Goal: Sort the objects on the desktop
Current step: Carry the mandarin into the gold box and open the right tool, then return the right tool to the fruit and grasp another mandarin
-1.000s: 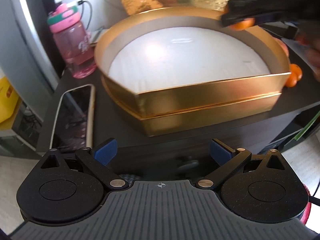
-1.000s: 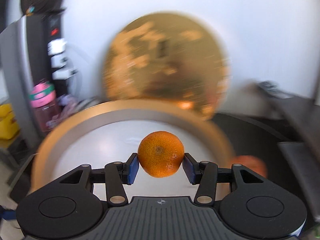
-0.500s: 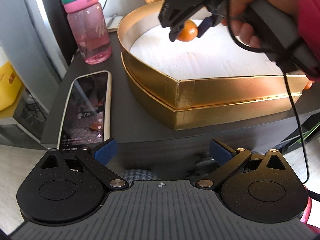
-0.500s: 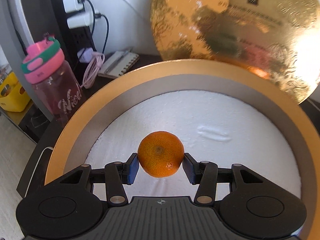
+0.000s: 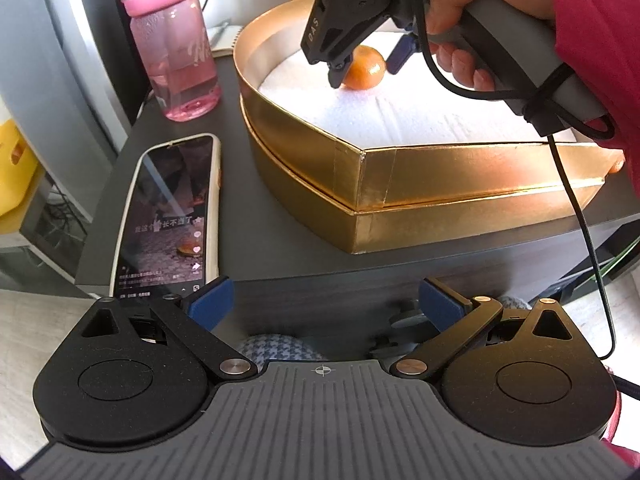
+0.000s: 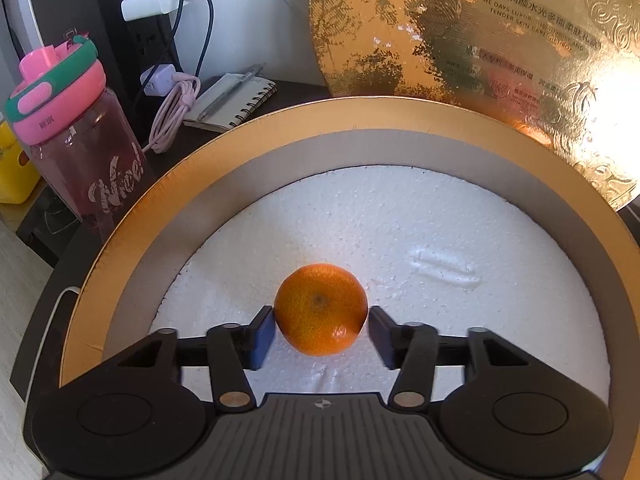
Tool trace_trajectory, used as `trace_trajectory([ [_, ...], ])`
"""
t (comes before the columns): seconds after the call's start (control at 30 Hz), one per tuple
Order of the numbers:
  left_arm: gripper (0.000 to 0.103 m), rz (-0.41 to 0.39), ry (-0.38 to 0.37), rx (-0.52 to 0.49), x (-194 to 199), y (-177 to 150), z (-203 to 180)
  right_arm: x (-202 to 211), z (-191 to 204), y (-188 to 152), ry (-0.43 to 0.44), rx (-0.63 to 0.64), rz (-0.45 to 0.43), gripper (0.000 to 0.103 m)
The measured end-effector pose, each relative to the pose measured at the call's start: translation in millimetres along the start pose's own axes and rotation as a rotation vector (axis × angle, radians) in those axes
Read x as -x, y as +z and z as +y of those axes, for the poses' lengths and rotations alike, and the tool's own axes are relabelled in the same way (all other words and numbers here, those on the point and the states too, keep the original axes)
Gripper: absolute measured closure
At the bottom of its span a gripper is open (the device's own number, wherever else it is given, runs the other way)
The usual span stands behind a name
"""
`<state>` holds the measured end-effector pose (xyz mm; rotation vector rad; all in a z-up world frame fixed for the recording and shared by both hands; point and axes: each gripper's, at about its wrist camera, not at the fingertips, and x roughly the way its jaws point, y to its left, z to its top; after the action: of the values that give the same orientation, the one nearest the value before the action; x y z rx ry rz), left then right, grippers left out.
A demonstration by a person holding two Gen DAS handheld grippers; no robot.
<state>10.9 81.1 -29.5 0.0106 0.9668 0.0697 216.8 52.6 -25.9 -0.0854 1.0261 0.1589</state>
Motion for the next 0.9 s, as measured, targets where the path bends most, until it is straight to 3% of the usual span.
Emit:
trace_trajectory([
  [0.07,0.002,-0.004,0.008,0.0,1,0,0,2,-1,-1,-0.004,0.002,-0.006,0.042],
  [0.2,0.002,-0.012,0.018,-0.002,7,-2,-1,10,-4,-3,-0.01,0.004,-0.026,0.026],
  [0.63,0.002,-0.041,0.02,-0.045,26,-1,-39,150,-58,-90,0.04,-0.121,-0.298,0.017],
  [0.9,0.002,-0.069,-0.003,-0.089,29,8,-67,195,-115,-166,-0.139,-0.275,-0.382,0.017],
])
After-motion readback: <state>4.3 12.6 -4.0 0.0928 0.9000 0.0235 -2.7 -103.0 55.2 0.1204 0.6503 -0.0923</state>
